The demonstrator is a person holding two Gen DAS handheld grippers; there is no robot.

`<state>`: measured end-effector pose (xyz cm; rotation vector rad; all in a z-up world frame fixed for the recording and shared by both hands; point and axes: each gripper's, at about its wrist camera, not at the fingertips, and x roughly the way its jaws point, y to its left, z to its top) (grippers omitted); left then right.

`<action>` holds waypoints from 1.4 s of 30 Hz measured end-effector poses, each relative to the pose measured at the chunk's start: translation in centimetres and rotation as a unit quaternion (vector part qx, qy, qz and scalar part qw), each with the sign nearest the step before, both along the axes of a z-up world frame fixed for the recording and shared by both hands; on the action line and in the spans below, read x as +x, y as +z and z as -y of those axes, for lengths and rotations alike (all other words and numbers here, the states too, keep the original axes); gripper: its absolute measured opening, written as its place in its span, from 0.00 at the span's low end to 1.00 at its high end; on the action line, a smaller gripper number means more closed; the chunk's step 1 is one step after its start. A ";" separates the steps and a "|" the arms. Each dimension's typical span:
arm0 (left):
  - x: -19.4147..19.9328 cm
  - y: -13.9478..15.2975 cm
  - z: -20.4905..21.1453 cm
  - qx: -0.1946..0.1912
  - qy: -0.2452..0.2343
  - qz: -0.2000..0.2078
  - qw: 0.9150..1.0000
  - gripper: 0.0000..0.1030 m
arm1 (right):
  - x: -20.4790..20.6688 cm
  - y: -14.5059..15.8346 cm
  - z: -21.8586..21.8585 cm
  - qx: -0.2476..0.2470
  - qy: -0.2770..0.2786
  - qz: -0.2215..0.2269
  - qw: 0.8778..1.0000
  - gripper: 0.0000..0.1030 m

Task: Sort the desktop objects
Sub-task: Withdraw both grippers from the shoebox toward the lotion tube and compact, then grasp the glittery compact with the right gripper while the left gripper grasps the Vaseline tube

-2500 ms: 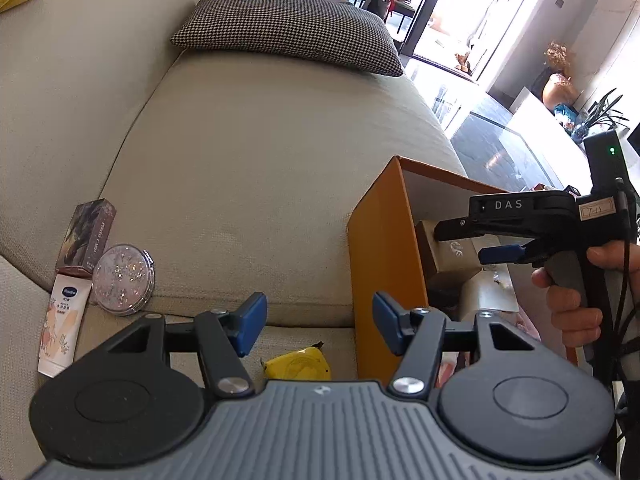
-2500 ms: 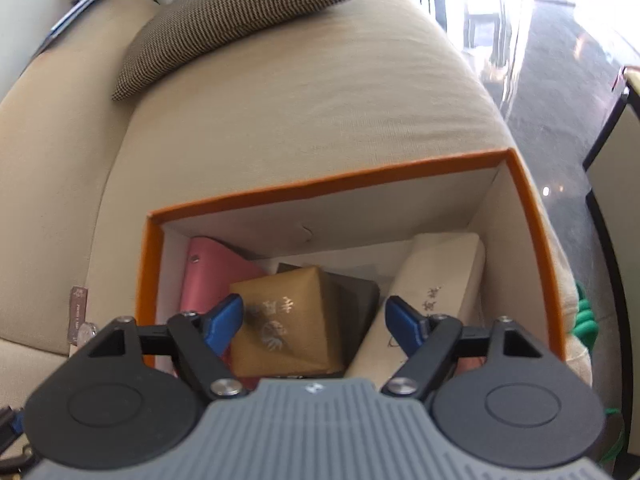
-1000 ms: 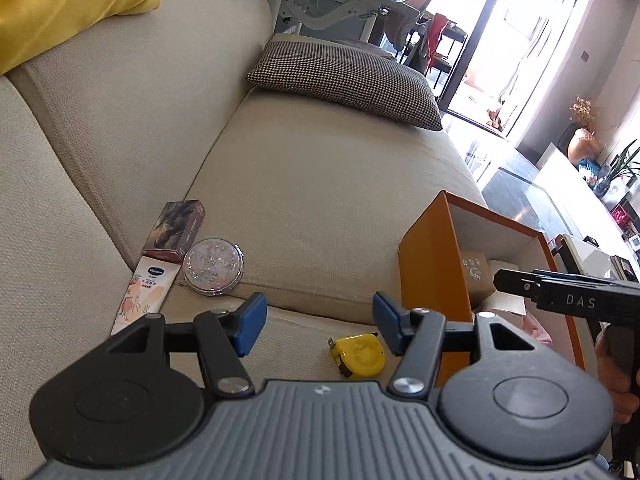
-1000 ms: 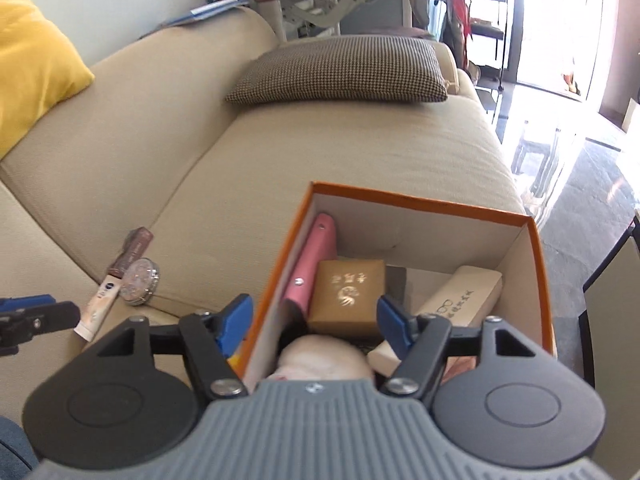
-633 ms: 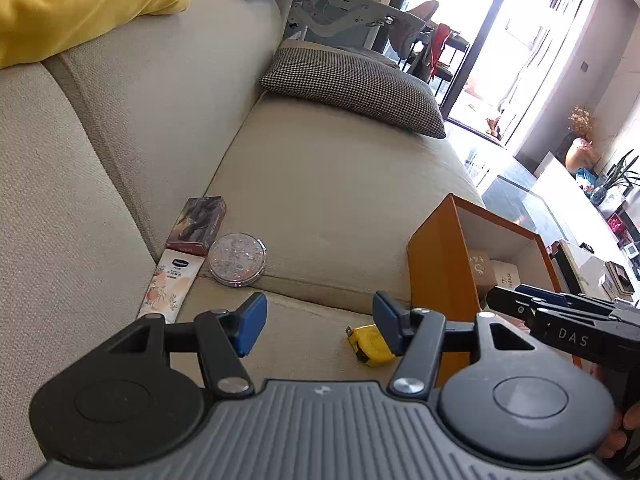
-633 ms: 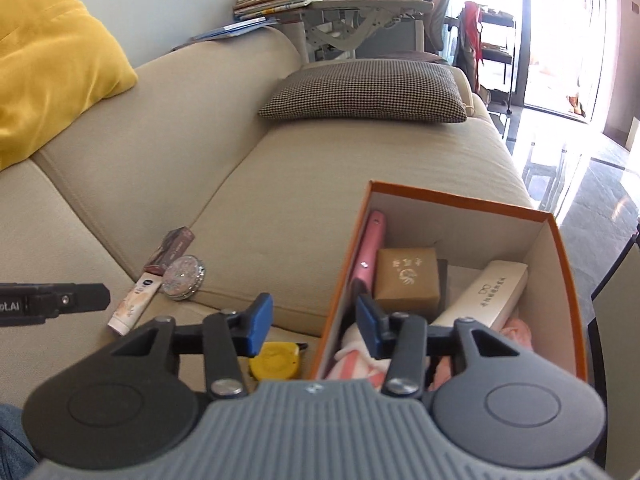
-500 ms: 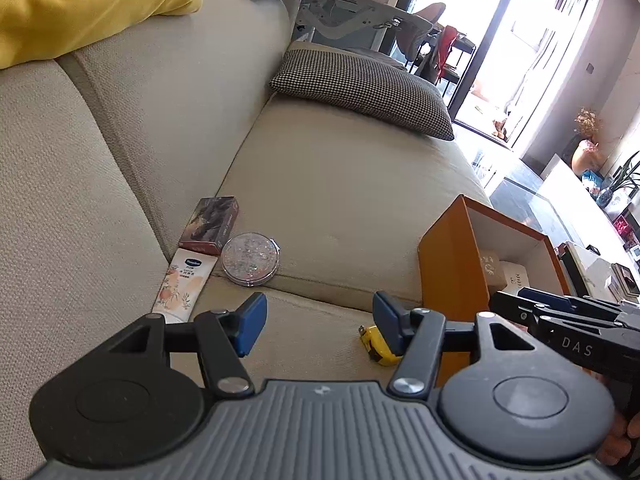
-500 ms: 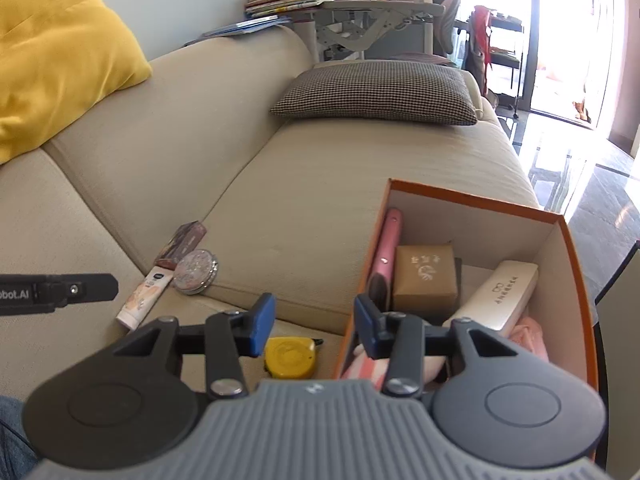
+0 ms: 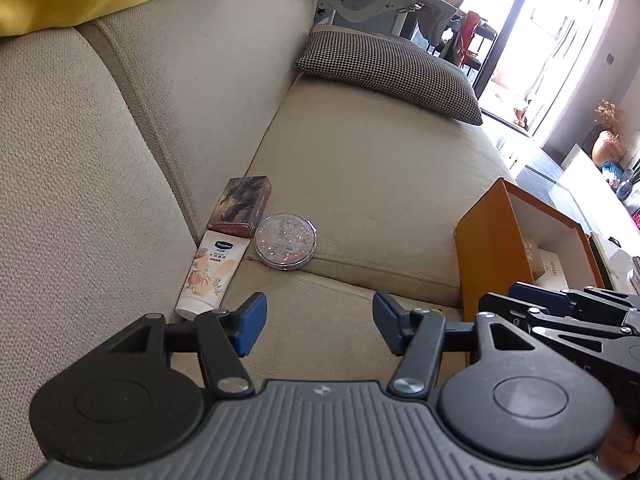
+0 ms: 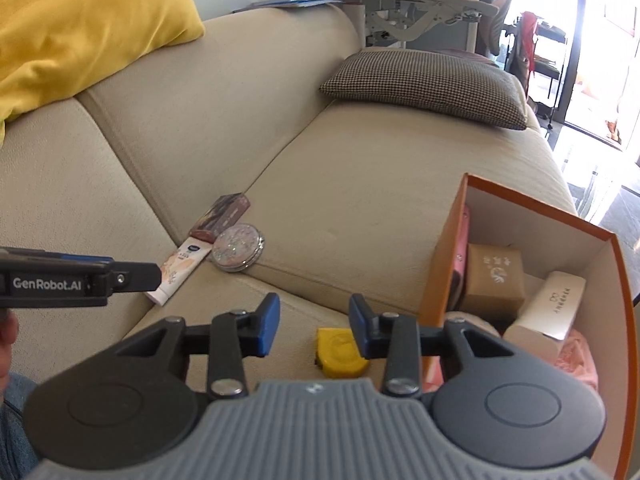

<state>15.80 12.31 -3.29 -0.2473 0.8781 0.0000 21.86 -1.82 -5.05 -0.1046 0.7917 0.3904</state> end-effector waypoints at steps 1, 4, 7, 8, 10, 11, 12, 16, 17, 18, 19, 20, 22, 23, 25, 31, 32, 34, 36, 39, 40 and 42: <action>0.1 -0.2 -0.2 -0.002 -0.001 -0.001 1.000 0.67 | 0.2 -0.2 -0.3 -0.001 0.001 -0.004 1.000 0.32; 0.5 -0.9 -0.7 -0.011 -0.003 -0.006 1.000 0.65 | 0.9 -0.9 -1.1 -0.002 0.007 -0.015 1.000 0.31; 1.1 -1.7 -1.1 -0.014 -0.012 -0.011 1.000 0.61 | 1.9 -1.8 -1.9 -0.002 0.010 -0.025 1.000 0.31; 1.4 -1.9 -1.2 -0.013 -0.014 -0.015 1.000 0.61 | 2.3 -2.1 -2.1 -0.001 0.011 -0.030 0.999 0.31; 1.9 -2.4 -1.4 -0.011 -0.013 -0.020 1.000 0.61 | 3.0 -2.7 -2.7 0.002 0.016 -0.040 0.999 0.31; 2.2 -2.6 -1.7 -0.009 -0.011 -0.023 1.000 0.61 | 3.5 -3.0 -3.1 0.005 0.019 -0.045 0.999 0.31; 2.4 -2.8 -1.8 -0.008 -0.009 -0.026 1.000 0.61 | 3.9 -3.4 -3.5 0.008 0.022 -0.050 0.998 0.31; 3.5 -3.7 -2.7 0.011 -0.001 -0.036 0.999 0.61 | 6.1 -4.7 -5.0 0.028 0.033 -0.074 0.996 0.31; 3.7 -3.9 -2.9 0.019 -0.002 -0.038 0.999 0.61 | 6.8 -5.1 -5.4 0.036 0.034 -0.081 0.995 0.31; 3.9 -4.2 -2.9 0.026 -0.004 -0.039 0.999 0.61 | 7.4 -5.4 -5.8 0.042 0.034 -0.087 0.995 0.31; 4.1 -4.4 -3.0 0.037 -0.008 -0.039 0.999 0.60 | 8.0 -5.8 -6.1 0.049 0.033 -0.092 0.994 0.31; 4.4 -4.7 -3.1 0.049 -0.011 -0.040 0.998 0.60 | 8.6 -6.1 -6.5 0.057 0.034 -0.096 0.993 0.31; 4.7 -5.3 -3.1 0.076 -0.017 -0.041 0.996 0.60 | 9.7 -6.7 -7.2 0.071 0.036 -0.107 0.991 0.31; 5.0 -5.7 -3.1 0.092 -0.019 -0.042 0.995 0.60 | 10.2 -7.1 -7.6 0.080 0.037 -0.113 0.990 0.31; 5.5 -6.6 -2.8 0.123 -0.021 -0.045 0.991 0.60 | 11.2 -7.9 -8.1 0.093 0.036 -0.127 0.987 0.32; 6.9 -9.2 -2.2 0.183 -0.037 -0.067 0.980 0.60 | 14.0 -10.3 -9.1 0.123 0.031 -0.171 0.977 0.32; 7.1 -9.6 -2.2 0.189 -0.040 -0.070 0.979 0.60 | 14.5 -10.7 -9.2 0.128 0.030 -0.178 0.975 0.32; 7.4 -10.1 -2.1 0.199 -0.042 -0.076 0.976 0.60 | 15.1 -11.4 -9.2 0.136 0.024 -0.189 0.972 0.33; 7.6 -10.7 -2.1 0.211 -0.044 -0.082 0.973 0.60 | 15.7 -12.2 -9.2 0.142 0.017 -0.202 0.969 0.37; 7.6 -11.4 -2.0 0.227 -0.053 -0.083 0.969 0.60 | 16.3 -13.2 -9.3 0.151 0.008 -0.215 0.965 0.38; 7.6 -11.6 -1.8 0.233 -0.056 -0.080 0.967 0.60 | 16.4 -13.5 -9.4 0.156 0.006 -0.219 0.963 0.39; 7.6 -11.7 -1.8 0.239 -0.060 -0.075 0.966 0.60 | 16.5 -13.7 -9.6 0.163 0.004 -0.220 0.962 0.46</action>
